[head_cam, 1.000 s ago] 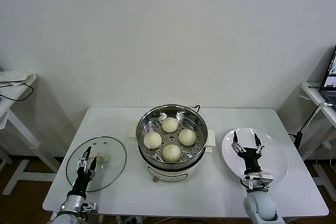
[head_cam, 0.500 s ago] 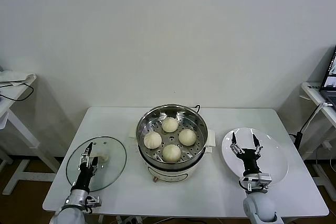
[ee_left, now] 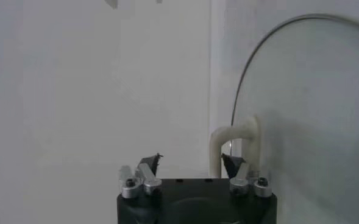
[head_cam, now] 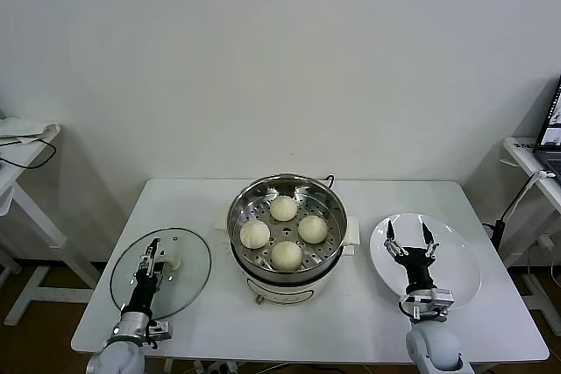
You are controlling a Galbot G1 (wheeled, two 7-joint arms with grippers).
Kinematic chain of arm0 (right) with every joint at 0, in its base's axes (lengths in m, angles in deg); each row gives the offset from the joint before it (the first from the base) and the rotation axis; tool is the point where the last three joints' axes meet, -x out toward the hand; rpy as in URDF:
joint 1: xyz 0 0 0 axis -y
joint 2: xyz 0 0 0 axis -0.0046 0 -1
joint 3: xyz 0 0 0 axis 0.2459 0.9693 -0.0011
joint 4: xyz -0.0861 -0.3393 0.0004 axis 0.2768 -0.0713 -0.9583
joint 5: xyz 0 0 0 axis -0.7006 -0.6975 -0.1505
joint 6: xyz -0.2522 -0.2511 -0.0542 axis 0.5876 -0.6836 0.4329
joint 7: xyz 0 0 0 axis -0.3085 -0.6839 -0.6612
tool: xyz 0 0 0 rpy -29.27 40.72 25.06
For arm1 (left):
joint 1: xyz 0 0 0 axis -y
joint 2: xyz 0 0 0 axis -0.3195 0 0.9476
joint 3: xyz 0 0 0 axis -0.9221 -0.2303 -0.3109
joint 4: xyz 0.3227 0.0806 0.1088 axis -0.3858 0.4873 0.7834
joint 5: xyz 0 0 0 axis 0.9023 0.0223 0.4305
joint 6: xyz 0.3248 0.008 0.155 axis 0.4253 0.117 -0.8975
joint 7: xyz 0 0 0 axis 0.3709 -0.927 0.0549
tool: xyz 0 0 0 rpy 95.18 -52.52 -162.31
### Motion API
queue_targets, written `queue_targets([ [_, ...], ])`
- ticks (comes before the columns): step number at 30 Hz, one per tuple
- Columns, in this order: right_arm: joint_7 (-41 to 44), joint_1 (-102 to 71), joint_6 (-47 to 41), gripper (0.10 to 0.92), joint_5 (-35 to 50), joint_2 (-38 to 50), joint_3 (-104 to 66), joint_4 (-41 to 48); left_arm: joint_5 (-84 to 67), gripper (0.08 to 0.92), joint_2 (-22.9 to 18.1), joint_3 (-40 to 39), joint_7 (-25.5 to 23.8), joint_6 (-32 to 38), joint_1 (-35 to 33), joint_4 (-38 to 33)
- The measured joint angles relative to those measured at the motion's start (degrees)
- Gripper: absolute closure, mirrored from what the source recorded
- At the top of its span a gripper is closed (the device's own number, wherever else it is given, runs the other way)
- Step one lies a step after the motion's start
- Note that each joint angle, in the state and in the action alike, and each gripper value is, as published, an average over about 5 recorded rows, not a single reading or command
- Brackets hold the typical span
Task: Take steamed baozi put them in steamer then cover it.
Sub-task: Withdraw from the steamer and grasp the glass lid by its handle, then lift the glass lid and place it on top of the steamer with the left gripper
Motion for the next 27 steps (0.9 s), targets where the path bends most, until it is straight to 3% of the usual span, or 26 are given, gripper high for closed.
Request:
queue_targets([
  [15,-0.04,0.24,0.31,0.203,-0.03,-0.22,-0.08,-0.21,-1.66,0.8,-0.2,-0.59,-0.53,-0.17,1.13,2.35],
  [27,0.34,-0.08,0.8,0.203,-0.94,-1.42,0.18,0.15,-4.03,0.807,-0.15,0.92,1.7,2.03,0.37,0.55],
])
